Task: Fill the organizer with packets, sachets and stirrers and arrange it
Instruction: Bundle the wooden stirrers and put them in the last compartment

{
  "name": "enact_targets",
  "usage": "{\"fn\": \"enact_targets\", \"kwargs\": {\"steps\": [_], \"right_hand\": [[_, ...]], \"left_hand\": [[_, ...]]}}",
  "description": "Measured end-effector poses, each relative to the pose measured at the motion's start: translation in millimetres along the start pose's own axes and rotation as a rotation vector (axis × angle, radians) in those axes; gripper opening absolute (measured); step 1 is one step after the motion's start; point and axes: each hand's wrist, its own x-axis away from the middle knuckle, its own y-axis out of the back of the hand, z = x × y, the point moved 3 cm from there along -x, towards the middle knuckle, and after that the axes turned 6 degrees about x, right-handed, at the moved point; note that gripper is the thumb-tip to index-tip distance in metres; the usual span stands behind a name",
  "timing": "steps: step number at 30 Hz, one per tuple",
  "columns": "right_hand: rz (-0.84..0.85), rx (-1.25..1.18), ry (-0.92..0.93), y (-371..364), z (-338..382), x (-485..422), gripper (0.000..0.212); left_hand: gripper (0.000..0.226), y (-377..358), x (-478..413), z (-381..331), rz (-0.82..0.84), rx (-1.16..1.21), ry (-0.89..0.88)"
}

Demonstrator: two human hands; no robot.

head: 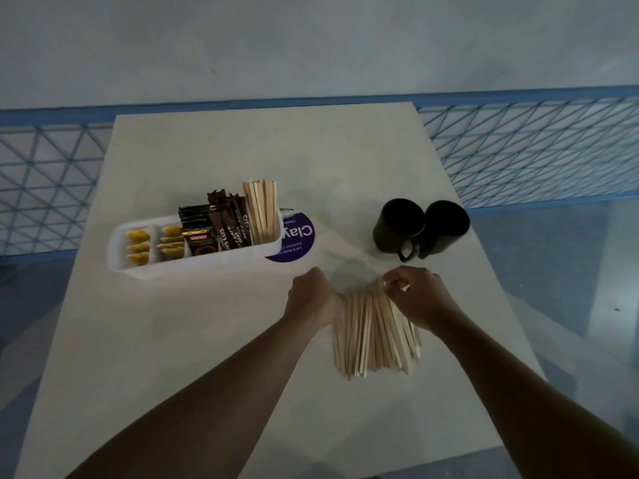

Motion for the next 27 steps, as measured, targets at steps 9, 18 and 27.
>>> {"fn": "enact_targets", "kwargs": {"steps": [9, 18, 27], "right_hand": [[-0.071, 0.054, -0.188, 0, -57, 13, 0.043], [0.053, 0.035, -0.146, -20, -37, 15, 0.026], [0.054, 0.017, -0.086, -35, -15, 13, 0.035]], "left_hand": [[0.090, -46, 16, 0, 0.032, -0.139, 0.031], [0.068, -61, 29, 1, -0.089, -0.117, 0.069], [0.030, -57, 29, 0, -0.141, -0.161, 0.006]]}}
